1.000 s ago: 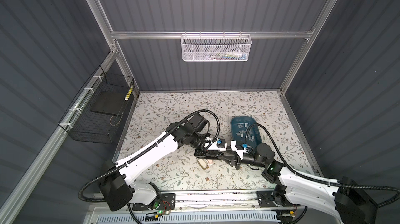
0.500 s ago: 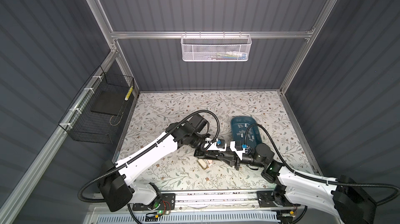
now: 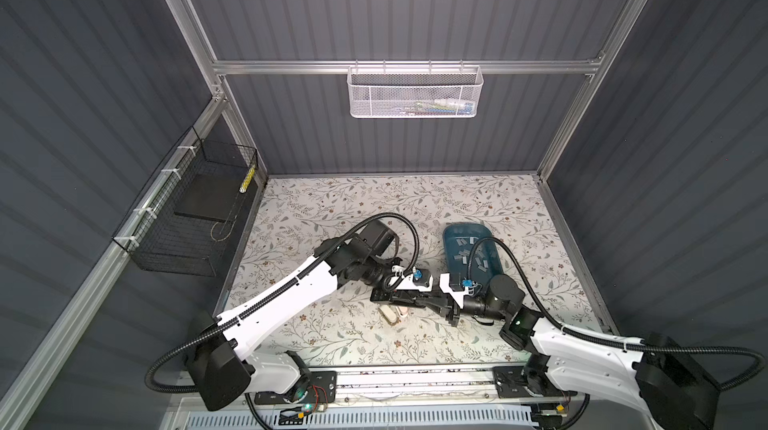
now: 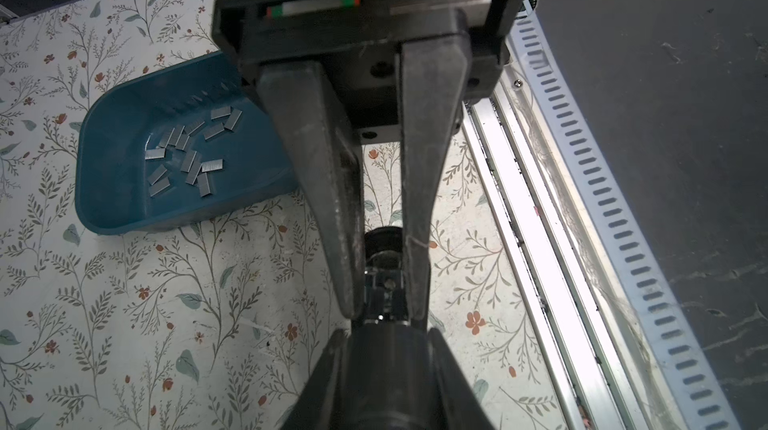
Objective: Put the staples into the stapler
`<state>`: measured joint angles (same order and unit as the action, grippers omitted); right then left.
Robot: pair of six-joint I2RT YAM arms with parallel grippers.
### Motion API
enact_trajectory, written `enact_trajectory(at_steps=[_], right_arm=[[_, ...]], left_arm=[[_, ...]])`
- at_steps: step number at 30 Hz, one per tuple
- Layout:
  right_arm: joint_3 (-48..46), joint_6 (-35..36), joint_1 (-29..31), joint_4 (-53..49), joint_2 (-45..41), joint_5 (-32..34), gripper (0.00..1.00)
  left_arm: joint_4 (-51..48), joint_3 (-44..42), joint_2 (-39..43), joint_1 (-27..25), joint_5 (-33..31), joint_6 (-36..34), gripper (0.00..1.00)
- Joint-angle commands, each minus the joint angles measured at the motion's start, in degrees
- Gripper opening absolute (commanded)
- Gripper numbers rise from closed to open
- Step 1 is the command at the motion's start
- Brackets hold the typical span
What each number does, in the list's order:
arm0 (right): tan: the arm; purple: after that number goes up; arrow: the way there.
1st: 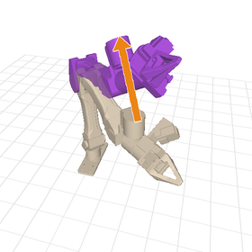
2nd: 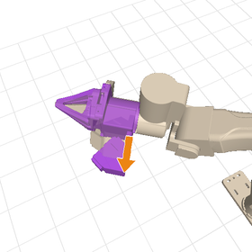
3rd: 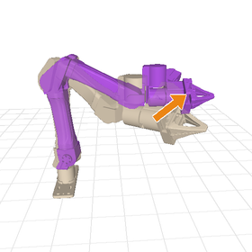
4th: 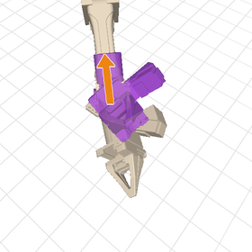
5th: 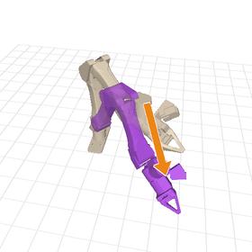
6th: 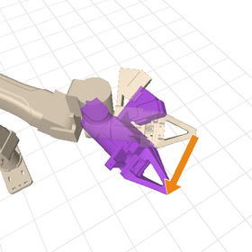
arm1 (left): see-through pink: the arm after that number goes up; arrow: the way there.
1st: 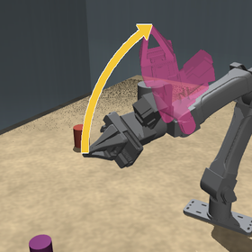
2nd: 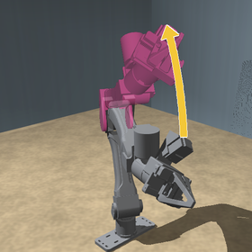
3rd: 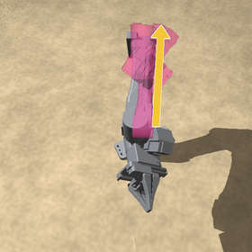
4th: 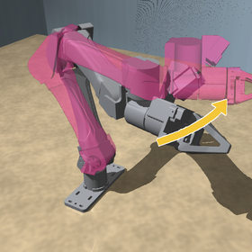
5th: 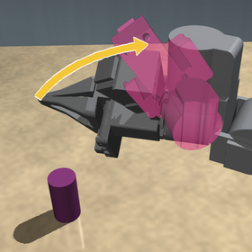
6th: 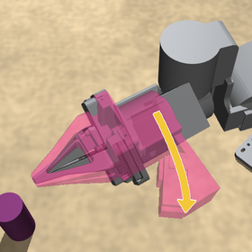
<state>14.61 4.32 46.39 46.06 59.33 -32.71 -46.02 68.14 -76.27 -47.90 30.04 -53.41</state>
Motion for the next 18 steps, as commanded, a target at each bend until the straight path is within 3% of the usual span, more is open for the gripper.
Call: enact_trajectory(at_steps=[1,18], right_arm=[[1.07,3.13,-0.38,-4.36,1.96,3.43,0.19],[-1.00,6.94,-0.51,-6.71,1.40,3.85,0.11]], left_arm=[[2.84,-0.02,3.43,-0.68,7.20,-0.21,0.00],[4.79,-2.09,8.49,1.23,9.19,-1.08,0.00]])
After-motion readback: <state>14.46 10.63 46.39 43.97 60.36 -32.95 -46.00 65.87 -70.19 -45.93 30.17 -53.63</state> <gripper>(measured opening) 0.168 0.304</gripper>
